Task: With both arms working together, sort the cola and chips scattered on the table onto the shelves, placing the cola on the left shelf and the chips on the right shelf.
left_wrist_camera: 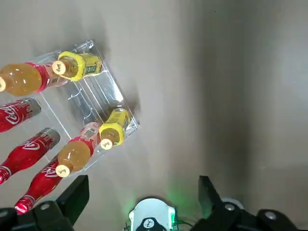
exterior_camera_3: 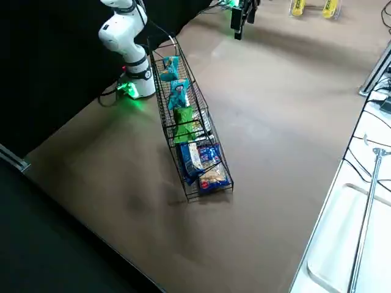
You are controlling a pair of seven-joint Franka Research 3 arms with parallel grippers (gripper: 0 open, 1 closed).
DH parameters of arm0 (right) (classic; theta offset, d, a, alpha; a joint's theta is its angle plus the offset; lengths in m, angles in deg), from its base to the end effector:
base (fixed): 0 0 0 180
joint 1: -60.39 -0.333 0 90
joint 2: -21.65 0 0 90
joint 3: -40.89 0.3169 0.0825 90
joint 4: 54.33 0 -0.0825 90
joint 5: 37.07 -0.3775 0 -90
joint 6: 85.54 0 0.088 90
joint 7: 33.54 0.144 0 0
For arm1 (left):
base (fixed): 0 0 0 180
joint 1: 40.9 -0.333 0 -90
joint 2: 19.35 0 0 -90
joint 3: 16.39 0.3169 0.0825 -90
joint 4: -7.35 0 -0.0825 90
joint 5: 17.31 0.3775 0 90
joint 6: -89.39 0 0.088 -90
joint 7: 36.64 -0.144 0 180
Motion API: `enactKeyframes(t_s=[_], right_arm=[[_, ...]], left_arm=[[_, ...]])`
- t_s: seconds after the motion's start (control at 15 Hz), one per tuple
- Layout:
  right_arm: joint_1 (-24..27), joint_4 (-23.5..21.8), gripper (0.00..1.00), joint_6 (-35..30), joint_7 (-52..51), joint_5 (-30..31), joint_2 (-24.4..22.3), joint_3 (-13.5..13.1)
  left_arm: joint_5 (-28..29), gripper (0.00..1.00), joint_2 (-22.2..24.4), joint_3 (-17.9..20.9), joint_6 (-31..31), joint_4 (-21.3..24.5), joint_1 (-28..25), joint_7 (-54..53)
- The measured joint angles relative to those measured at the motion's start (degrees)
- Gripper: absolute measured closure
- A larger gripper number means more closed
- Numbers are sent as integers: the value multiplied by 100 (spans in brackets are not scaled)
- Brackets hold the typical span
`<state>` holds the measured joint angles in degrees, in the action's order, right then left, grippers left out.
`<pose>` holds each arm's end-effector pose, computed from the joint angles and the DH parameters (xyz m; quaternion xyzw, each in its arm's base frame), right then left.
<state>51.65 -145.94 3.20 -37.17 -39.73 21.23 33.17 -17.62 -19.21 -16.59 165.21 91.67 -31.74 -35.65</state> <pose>0.5409 0.0162 0.5776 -0.9987 -0.0406 0.0209 0.0242 0.5080 -0.0846 0.6152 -0.9946 0.0733 0.0728 0.0039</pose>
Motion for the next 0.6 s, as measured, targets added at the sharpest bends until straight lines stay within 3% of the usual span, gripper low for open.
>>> enactKeyframes(t_s=[0.6], right_arm=[[-40,-79,0,-206,-117,28,0,16]], left_arm=[[156,0,-159,-25,314,29,73,-280]])
